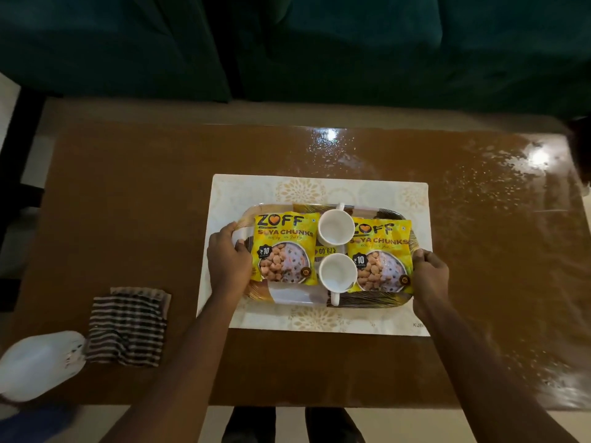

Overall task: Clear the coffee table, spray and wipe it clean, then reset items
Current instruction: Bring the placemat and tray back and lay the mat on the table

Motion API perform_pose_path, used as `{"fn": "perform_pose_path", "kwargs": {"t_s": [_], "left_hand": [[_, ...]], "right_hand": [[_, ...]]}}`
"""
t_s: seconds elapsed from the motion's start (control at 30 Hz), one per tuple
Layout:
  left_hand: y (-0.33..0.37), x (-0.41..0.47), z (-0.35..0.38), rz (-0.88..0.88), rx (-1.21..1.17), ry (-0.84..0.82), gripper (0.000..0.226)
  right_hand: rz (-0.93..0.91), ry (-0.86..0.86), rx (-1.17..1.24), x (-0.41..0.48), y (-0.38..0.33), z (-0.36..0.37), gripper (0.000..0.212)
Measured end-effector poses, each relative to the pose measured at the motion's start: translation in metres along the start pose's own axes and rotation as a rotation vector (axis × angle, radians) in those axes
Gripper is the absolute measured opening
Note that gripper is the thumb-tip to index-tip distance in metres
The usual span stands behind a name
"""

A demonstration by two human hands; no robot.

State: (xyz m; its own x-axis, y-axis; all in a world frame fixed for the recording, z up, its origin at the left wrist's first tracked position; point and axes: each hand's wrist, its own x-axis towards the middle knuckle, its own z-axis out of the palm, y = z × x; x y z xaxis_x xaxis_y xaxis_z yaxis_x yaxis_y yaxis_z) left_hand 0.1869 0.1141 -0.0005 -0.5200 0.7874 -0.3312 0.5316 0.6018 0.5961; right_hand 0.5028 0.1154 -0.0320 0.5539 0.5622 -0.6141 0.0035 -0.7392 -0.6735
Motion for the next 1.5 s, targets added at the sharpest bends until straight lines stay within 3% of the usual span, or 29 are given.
{"fn": "perform_pose_path", "kwargs": {"t_s": [0.3,0.57,1.27,1.5], "left_hand": [[-0.012,0.000,0.003,0.012,0.030,0.002,0.044],[-0.018,0.000,0.003,0.055,0.039,0.002,0.045],[-0.017,-0.001,0.000,0.068,0.055,-0.046,0.046],[-0.011,-0.020,-0.009,0.038,0.063,0.027,0.043]], "right_hand": [[-0.200,0.125,-0.105,-0.010,0.003,0.014,0.029],[-0.238,0.192,-0.108,-0.008,0.002,0.015,0.021],[-0.227,0.137,-0.131,-0.006,-0.002,0.008,0.026],[-0.416,0.145,-0.231,-0.021,-0.008,0.003,0.030]]}}
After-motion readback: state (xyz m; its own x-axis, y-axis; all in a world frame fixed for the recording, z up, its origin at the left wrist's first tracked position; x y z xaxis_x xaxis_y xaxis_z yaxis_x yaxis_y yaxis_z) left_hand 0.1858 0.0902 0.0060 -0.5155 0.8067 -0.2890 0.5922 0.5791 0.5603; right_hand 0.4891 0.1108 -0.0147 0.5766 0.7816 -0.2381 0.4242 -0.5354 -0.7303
